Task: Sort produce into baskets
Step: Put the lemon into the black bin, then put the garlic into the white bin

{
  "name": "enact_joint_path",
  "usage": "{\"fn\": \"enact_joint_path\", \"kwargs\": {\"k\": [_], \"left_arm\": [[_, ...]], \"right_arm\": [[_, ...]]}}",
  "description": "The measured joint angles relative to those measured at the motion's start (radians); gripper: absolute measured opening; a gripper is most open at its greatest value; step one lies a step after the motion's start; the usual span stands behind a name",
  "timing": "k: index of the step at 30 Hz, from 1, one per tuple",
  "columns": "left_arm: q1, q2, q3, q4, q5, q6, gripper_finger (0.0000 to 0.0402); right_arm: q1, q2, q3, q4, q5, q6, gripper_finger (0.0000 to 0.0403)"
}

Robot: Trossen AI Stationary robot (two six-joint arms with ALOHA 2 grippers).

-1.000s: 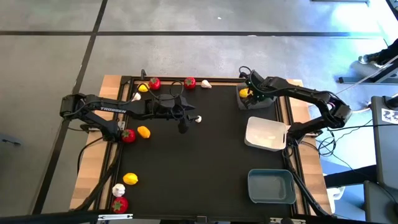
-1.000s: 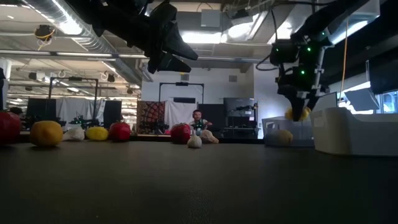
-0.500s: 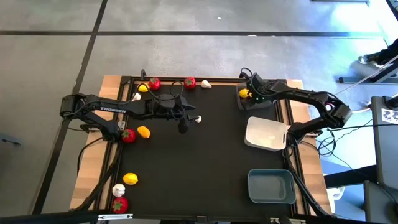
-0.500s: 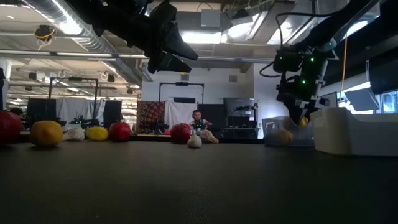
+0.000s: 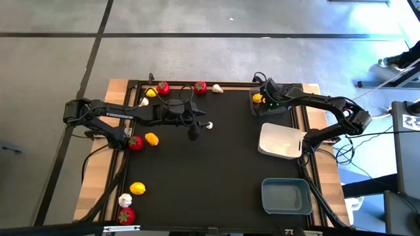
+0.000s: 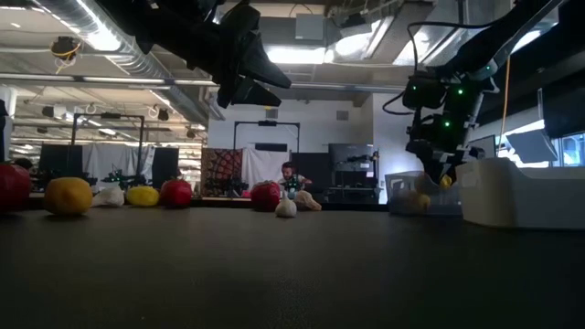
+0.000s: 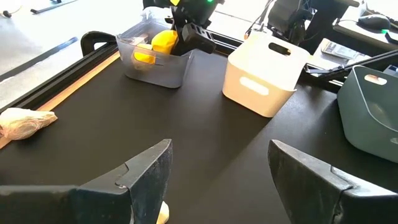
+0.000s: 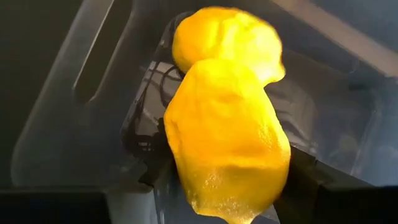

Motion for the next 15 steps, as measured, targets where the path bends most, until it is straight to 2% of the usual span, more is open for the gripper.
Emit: {"fn": "enact_joint_path", "kwargs": {"k": [8,15], "left_arm": [[0.000,0.000,0.000,0.000,0.000,0.003,0.0260],[0.000,0.000,0.000,0.000,0.000,0.035,0.0260]], "right_arm": [[0.000,0.000,0.000,-0.005,0.012,-0.001,0.0273],[0.000,-0.038,0.000,-0.004,0.012,-0.029,0.0291]]}}
